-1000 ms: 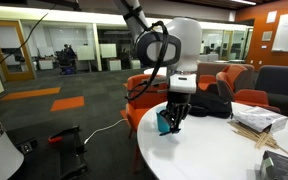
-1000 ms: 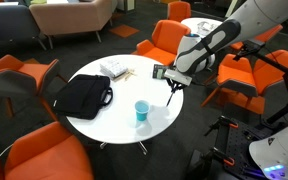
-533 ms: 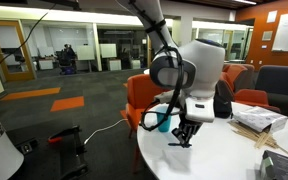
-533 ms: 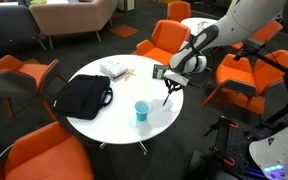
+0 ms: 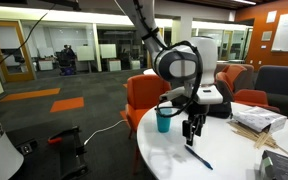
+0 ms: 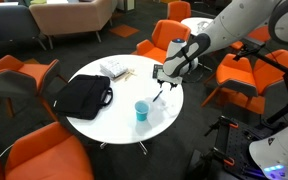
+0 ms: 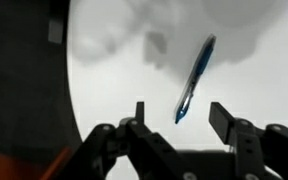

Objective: Put the pen on the table

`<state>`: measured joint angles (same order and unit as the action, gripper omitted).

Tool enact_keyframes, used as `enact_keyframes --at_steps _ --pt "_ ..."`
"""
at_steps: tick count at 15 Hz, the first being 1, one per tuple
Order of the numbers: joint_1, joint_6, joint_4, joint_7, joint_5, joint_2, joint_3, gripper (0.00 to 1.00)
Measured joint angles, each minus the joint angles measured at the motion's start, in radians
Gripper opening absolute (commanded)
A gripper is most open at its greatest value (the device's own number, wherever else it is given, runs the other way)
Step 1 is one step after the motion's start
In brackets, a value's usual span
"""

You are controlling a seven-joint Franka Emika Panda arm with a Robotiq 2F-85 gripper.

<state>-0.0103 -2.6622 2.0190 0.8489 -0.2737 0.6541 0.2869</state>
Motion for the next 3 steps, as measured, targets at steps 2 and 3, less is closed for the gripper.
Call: enact_keyframes --at_steps 2,3 --pt "-0.132 0.052 0.000 0.107 0.144 -0.033 0.105 1.00" --pt "-0.186 0.084 0.000 0.154 0.214 -0.054 0.148 1.00"
